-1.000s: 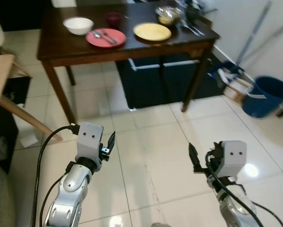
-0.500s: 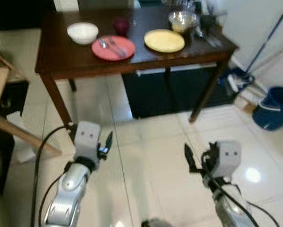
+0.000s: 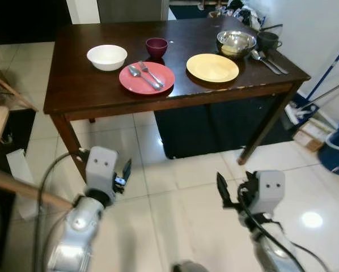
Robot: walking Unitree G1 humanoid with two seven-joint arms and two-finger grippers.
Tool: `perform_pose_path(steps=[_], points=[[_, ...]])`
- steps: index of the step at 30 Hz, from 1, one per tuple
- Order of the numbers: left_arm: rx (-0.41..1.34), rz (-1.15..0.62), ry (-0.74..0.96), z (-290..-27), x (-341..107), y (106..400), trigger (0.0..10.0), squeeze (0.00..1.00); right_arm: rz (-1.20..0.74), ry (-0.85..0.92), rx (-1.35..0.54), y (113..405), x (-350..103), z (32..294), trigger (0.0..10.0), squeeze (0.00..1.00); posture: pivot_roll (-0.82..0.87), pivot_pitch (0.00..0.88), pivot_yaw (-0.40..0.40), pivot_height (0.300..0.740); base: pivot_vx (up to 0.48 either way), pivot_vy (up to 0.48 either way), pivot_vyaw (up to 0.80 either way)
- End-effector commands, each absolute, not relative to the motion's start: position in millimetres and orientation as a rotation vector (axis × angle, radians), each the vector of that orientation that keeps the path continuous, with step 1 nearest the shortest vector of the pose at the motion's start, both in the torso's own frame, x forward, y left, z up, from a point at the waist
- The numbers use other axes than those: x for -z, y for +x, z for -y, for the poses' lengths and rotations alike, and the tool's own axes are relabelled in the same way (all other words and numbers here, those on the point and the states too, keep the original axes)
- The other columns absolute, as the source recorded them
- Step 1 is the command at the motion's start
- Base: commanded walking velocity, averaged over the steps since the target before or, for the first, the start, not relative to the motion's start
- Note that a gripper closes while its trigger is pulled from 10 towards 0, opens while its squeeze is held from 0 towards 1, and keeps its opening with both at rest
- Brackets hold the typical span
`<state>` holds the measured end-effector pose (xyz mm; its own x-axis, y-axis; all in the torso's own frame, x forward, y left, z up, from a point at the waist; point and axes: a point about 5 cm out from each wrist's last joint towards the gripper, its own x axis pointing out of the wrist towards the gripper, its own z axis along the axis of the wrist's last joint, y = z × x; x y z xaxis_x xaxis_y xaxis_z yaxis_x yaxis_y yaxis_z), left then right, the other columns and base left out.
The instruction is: Setting the table
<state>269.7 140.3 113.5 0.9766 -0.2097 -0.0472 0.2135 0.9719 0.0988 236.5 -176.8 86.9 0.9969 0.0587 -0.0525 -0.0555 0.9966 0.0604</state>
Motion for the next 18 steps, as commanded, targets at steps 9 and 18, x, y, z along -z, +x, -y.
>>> perform_pose_path(steps=[9,18], points=[[0.194,-0.052,0.117,-147,-109,266,10.0,0.0,-0.05,0.064,-0.068,237,-87,173,10.0,0.0,-0.14,0.021,0.014,0.74,0.48,0.0,0.0],[0.041,-0.004,0.121,-173,-124,260,10.0,0.0,-0.025,0.077,-0.164,258,-95,159,10.0,0.0,-0.03,0.015,-0.053,0.74,0.48,0.0,0.0]])
